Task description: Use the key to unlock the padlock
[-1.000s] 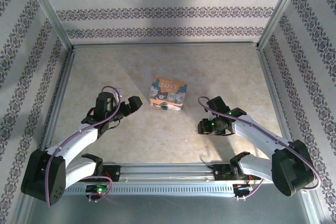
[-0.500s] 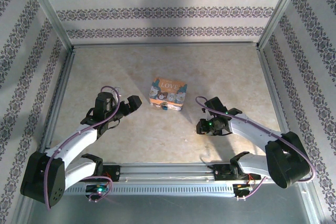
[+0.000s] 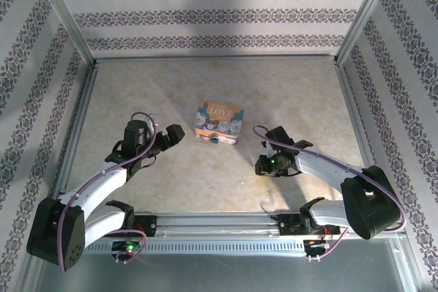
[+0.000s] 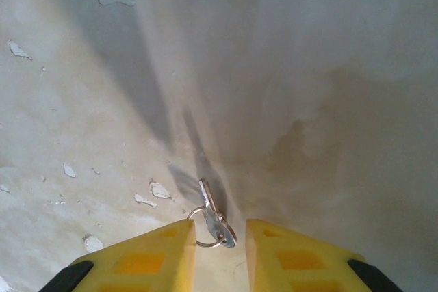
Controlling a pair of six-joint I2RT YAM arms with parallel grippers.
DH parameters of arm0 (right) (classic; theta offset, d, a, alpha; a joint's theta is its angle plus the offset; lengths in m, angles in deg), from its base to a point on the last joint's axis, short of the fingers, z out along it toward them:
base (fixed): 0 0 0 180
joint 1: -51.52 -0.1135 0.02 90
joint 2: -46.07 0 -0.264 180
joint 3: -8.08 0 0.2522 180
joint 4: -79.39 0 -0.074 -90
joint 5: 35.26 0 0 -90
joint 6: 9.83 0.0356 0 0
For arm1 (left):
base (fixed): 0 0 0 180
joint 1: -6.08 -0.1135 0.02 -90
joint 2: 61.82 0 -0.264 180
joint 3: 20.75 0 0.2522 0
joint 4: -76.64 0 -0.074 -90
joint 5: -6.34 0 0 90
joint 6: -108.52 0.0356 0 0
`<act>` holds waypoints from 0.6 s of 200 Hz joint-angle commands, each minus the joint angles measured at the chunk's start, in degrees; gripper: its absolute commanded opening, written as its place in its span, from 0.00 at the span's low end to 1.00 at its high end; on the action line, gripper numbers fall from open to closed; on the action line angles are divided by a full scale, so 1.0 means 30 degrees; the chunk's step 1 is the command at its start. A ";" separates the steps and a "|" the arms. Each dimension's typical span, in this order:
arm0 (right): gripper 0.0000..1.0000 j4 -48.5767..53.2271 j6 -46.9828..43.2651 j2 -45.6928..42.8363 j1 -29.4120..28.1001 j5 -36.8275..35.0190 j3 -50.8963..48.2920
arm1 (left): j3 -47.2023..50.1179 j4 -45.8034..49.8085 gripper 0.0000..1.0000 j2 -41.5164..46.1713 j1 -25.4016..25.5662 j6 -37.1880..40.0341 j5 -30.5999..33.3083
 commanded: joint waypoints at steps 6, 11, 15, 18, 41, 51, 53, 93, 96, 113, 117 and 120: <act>0.23 -0.0020 0.0213 0.0291 -0.0108 0.0420 -0.0137 | -0.0481 0.0433 1.00 0.0260 0.0272 0.0348 0.0317; 0.22 -0.0046 0.0223 0.0345 -0.0108 0.0455 -0.0144 | -0.0477 0.0467 1.00 0.0258 0.0283 0.0386 0.0343; 0.22 -0.0049 0.0224 0.0375 -0.0108 0.0494 -0.0145 | -0.0508 0.0501 1.00 0.0267 0.0283 0.0402 0.0348; 0.21 -0.0064 0.0236 0.0382 -0.0116 0.0513 -0.0145 | -0.0510 0.0523 1.00 0.0248 0.0266 0.0404 0.0350; 0.18 -0.0136 0.0216 0.0554 -0.0138 0.0654 -0.0115 | -0.0597 0.0696 1.00 0.0280 0.0264 0.0465 0.0404; 0.17 -0.0138 0.0213 0.0587 -0.0138 0.0691 -0.0087 | -0.0598 0.0724 1.00 0.0321 0.0270 0.0500 0.0423; 0.17 -0.0138 0.0209 0.0610 -0.0138 0.0691 -0.0086 | -0.0598 0.0729 1.00 0.0327 0.0280 0.0502 0.0434; 0.14 -0.0333 0.0285 0.0676 -0.0163 0.0633 -0.0079 | -0.0569 0.0804 1.00 0.0435 0.0286 0.0551 0.0534; 0.14 -0.0356 0.0269 0.0690 -0.0167 0.0611 -0.0085 | -0.0569 0.0810 1.00 0.0419 0.0285 0.0558 0.0549; 0.14 -0.0478 0.0326 0.0737 -0.0167 0.0560 -0.0115 | -0.0540 0.0804 1.00 0.0448 0.0264 0.0583 0.0547; 0.15 -0.0496 0.0342 0.0787 -0.0167 0.0546 -0.0084 | -0.0528 0.0796 1.00 0.0453 0.0273 0.0602 0.0533; 0.15 -0.0490 0.0327 0.0810 -0.0167 0.0512 -0.0064 | -0.0520 0.0816 1.00 0.0476 0.0283 0.0631 0.0553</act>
